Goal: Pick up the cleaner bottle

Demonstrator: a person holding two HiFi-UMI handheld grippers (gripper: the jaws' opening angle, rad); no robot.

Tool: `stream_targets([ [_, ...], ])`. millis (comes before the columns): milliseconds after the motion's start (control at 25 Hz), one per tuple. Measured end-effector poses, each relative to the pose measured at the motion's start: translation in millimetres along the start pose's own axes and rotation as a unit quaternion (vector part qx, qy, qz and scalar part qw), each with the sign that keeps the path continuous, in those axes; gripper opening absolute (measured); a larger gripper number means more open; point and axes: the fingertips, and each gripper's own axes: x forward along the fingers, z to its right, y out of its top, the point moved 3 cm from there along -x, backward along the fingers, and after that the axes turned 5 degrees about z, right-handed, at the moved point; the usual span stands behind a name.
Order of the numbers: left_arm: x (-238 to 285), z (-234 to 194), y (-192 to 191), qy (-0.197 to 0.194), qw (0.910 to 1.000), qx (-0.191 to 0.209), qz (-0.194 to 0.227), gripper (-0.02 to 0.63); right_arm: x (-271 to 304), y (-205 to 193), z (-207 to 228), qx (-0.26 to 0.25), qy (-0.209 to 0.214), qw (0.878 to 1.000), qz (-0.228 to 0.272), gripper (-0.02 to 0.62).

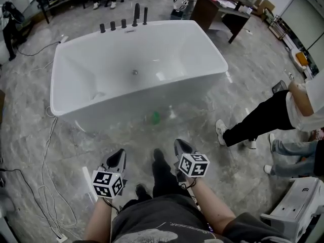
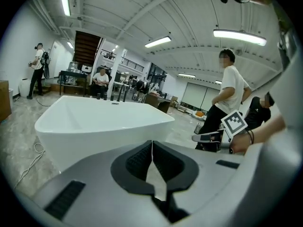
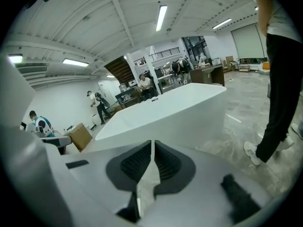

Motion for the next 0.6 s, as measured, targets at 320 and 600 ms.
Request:
stream_targets([
  [320,93,-16,-7,0.024,0.9979,-0.012,-0.059,0.015,88,7,62,-0.033,0.004,0.997,-0.065,0.034],
  [600,187,-27,-26,0.057,0.9940,-0.048,-0.080,0.015,164,-13,118,-0.049,0.024,0.992,-0.117,0.034],
])
